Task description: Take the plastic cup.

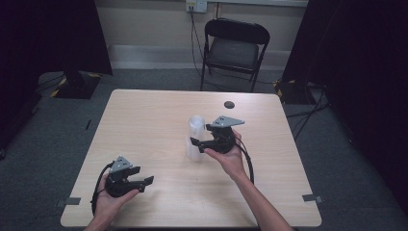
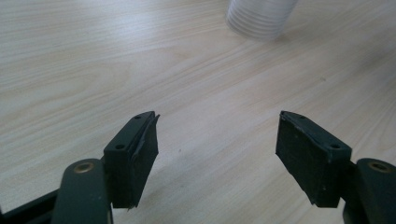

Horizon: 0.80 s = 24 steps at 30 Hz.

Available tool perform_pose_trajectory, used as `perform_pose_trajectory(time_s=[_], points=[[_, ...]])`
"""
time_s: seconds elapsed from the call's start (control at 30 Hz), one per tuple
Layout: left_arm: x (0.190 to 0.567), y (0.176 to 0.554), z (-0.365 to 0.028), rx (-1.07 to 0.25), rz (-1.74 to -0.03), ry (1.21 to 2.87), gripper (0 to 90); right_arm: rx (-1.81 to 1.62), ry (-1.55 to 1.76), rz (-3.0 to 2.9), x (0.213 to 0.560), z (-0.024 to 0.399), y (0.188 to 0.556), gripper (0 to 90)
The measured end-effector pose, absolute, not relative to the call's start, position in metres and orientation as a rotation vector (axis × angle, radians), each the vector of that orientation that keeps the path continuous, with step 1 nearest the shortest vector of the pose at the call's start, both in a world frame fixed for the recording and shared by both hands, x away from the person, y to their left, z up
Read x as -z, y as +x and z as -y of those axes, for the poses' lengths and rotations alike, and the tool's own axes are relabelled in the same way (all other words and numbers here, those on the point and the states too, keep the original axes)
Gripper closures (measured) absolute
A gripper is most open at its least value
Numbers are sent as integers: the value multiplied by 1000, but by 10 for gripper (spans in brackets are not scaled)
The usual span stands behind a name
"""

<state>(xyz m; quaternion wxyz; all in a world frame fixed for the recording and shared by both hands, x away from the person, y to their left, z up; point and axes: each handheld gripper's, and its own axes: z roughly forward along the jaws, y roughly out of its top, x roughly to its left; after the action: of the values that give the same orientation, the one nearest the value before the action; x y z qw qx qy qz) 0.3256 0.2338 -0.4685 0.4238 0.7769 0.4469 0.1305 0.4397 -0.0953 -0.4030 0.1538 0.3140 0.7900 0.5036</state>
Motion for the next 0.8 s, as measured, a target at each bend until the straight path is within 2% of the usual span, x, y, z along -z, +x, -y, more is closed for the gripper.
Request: perform_pose_trajectory(time_s=[0.53,0.7,0.8], points=[[468,315,-241,-349,-1136,1929,294,-1449,923,-2256,417,82,459,161],[468,315,-242,-348,-1137,1929,294,-1433,933,-2276,421,81,462,174],[468,314,-241,-341,-1131,1921,292,-1440,912,-2287,422,81,463,214]])
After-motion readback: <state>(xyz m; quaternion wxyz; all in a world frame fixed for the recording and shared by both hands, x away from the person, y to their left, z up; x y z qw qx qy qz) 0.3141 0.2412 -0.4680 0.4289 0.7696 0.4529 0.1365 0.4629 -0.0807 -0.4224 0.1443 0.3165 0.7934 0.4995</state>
